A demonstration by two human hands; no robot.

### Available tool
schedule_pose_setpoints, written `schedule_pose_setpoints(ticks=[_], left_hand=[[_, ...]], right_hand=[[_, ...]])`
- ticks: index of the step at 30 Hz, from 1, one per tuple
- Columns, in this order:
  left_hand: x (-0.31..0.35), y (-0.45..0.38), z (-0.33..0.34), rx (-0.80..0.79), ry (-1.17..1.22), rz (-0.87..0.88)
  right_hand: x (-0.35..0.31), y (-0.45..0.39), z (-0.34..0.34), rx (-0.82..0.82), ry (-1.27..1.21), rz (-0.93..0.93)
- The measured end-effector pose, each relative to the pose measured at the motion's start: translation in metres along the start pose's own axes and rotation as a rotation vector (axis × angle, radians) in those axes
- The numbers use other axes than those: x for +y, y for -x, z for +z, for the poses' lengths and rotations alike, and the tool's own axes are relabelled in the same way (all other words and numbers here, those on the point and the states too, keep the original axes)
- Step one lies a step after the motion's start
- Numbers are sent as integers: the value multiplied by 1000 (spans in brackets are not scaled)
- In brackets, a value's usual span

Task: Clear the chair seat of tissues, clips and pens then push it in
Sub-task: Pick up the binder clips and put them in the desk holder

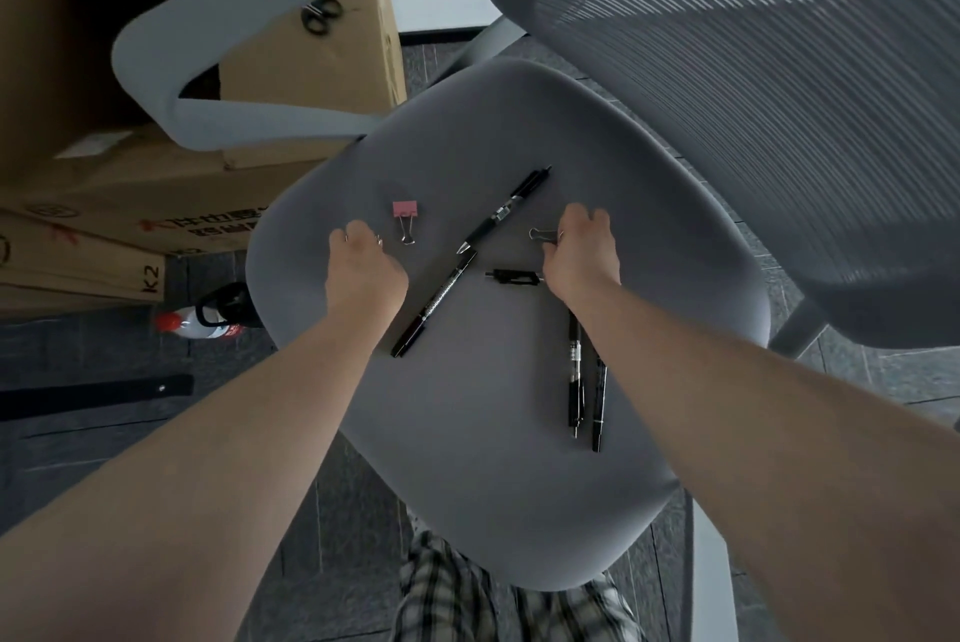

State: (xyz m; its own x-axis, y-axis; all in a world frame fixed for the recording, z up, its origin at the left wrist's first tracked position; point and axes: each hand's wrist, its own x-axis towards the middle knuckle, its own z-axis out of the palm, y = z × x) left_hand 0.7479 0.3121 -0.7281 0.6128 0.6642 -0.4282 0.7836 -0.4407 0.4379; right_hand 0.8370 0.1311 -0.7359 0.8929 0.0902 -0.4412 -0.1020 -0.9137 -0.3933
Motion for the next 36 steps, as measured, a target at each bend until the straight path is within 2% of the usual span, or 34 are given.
schedule_pose_setpoints(ticks=[2, 5, 9, 13, 21, 29, 36], left_hand=[[1, -8, 0, 36, 134, -11], [12, -14, -3, 50, 138, 62], [30, -19, -3, -1, 28, 206], [34, -27, 4, -108, -125, 205], [38, -26, 7, -138, -310, 237], [34, -8, -7, -171, -160, 157], [24, 31, -49, -183, 24, 74]], right_hand=[[0, 2, 1, 31, -42, -12], [1, 4, 3, 30, -58, -43], [2, 0, 5, -13, 45, -91], [0, -4, 5, -17, 116, -102], [-4, -1, 0, -61, 167, -155], [-8, 17, -16, -62, 168, -213], [-39, 48, -23, -97, 188, -333]])
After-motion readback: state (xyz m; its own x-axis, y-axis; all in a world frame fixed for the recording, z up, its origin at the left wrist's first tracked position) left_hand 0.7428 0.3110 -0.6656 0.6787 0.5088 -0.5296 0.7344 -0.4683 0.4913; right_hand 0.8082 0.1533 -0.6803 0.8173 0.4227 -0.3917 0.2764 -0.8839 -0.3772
